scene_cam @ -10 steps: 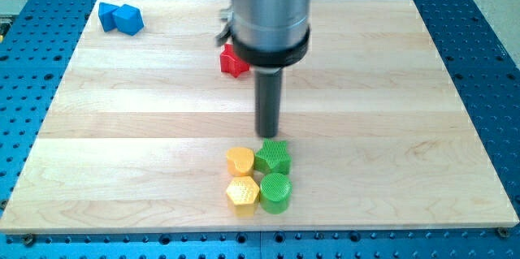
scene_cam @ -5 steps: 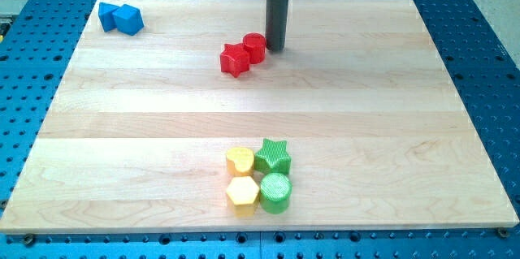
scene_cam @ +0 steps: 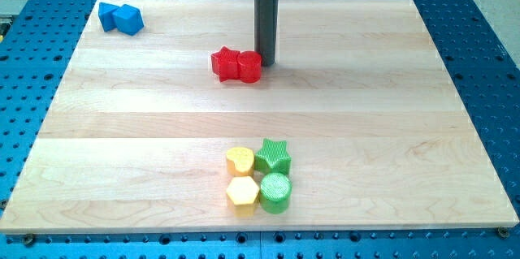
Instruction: Move the red blocks towards the blue blocks
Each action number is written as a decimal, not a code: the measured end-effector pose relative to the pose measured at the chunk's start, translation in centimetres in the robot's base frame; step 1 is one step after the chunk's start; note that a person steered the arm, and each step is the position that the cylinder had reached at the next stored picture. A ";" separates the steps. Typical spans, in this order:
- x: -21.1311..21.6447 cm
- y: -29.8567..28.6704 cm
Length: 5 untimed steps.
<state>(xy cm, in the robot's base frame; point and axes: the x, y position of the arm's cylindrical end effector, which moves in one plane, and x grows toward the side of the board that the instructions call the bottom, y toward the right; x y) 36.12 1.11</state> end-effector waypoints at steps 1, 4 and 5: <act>1.4 0.0; 4.2 1.3; 4.2 -0.3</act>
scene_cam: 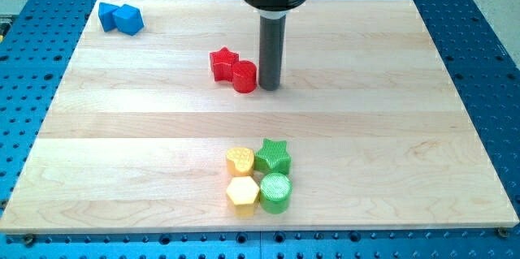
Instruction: Move the red blocks towards the blue blocks
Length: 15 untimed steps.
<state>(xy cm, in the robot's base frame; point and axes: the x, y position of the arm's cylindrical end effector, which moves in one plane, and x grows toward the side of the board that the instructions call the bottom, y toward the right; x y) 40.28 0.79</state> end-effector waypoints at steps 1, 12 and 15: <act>0.0 -1.8; -4.1 -10.7; -11.0 -11.6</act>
